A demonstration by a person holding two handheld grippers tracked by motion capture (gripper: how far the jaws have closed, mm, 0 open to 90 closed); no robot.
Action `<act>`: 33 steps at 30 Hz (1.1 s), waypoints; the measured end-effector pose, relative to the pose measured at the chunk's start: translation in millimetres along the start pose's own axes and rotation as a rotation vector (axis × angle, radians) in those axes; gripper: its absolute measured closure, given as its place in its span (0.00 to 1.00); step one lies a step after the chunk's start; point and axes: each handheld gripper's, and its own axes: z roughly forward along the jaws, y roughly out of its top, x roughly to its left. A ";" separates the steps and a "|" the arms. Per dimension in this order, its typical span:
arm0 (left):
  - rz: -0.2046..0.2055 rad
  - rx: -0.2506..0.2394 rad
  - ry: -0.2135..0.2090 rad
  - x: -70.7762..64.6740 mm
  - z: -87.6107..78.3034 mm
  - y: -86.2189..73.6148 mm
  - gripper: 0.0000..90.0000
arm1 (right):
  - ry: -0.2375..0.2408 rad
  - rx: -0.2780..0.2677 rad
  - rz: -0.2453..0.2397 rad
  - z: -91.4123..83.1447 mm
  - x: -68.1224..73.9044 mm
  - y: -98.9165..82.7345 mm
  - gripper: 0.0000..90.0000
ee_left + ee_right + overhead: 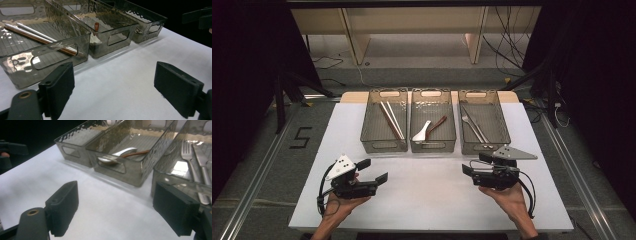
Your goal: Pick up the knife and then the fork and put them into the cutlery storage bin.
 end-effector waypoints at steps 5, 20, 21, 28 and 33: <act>0.000 -0.001 -0.003 -0.4 -0.2 -0.5 0.18 | 0.006 -0.010 -0.014 -2.8 6.1 -7.6 0.24; 0.009 0.010 -0.017 -1.3 -2.3 -2.7 0.18 | 0.013 -0.014 -0.017 -8.7 14.9 -29.5 0.24; 0.009 0.011 -0.017 -1.8 -1.8 -3.0 0.18 | 0.012 -0.018 -0.019 -9.3 14.9 -30.4 0.24; 0.012 0.017 -0.022 -3.3 -1.9 -4.0 0.17 | 0.008 -0.021 -0.013 -12.4 13.2 -35.5 0.24; 0.012 0.018 -0.021 -3.5 -1.8 -4.3 0.17 | 0.007 -0.025 -0.011 -13.3 12.8 -36.0 0.24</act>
